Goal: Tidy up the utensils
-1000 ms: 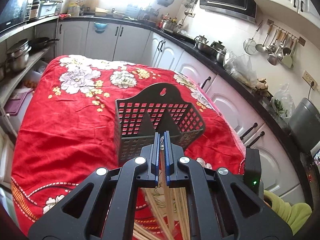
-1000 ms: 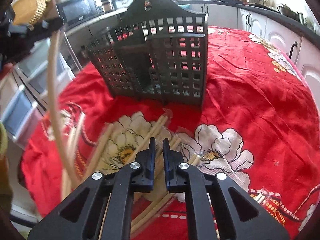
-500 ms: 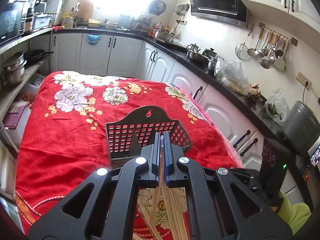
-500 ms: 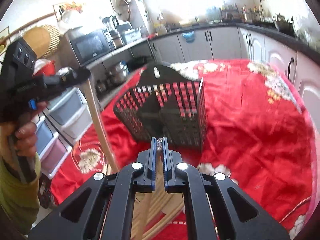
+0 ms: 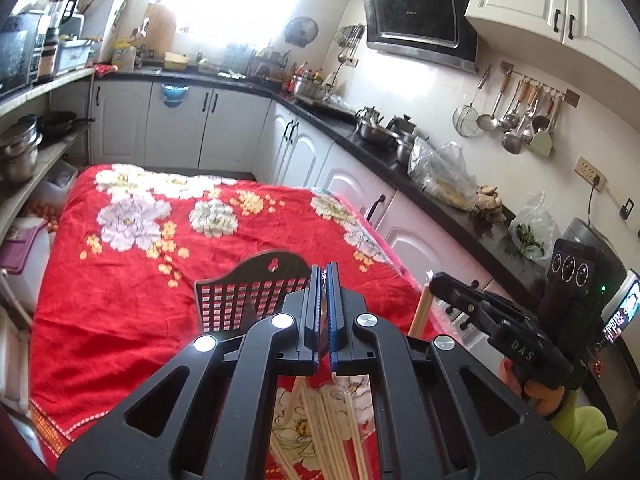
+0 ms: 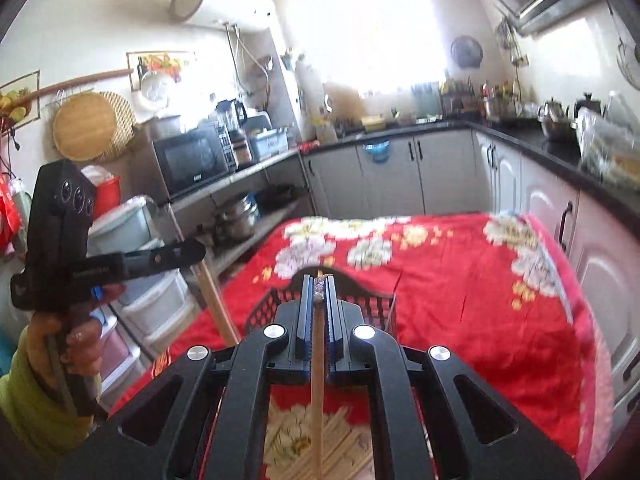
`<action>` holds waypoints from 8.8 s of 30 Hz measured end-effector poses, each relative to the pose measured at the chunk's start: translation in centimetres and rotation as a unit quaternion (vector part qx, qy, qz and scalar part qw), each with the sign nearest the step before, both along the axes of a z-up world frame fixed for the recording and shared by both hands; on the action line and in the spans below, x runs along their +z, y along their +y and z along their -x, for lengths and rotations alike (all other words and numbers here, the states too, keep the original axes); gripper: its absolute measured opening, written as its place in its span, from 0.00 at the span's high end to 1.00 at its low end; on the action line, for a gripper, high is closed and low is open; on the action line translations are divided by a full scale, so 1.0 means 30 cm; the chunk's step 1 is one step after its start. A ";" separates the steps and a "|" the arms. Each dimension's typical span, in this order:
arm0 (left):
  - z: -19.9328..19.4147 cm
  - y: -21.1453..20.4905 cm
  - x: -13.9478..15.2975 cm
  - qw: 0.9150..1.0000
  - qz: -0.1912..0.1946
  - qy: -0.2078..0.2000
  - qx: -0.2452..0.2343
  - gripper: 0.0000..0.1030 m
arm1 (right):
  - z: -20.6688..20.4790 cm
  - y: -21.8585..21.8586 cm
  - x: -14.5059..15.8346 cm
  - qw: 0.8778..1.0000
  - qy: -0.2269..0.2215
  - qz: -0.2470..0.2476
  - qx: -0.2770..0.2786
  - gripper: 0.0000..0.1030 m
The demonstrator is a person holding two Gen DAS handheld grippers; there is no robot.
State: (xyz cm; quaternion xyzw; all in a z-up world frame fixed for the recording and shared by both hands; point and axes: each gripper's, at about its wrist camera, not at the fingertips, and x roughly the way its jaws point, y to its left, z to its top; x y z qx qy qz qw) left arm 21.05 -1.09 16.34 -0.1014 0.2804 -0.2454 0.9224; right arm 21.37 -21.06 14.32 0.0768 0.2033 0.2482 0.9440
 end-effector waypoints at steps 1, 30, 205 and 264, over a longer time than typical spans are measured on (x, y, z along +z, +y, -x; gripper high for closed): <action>0.002 -0.002 0.018 1.000 0.000 -0.006 -0.001 0.99 | -0.002 0.000 0.013 1.000 -0.006 -0.001 -0.001 0.95; -0.134 0.038 0.118 0.988 -0.050 -0.098 0.112 0.99 | -0.234 0.053 0.087 0.991 -0.110 0.006 -0.070 0.95; -0.020 0.276 -0.712 0.969 0.027 0.212 0.121 0.73 | -0.161 0.243 -0.617 0.970 0.197 0.138 -0.024 0.58; 0.181 0.152 -0.305 0.995 0.060 0.035 0.071 1.00 | 0.103 -0.040 -0.247 0.996 0.046 -0.028 -0.071 0.95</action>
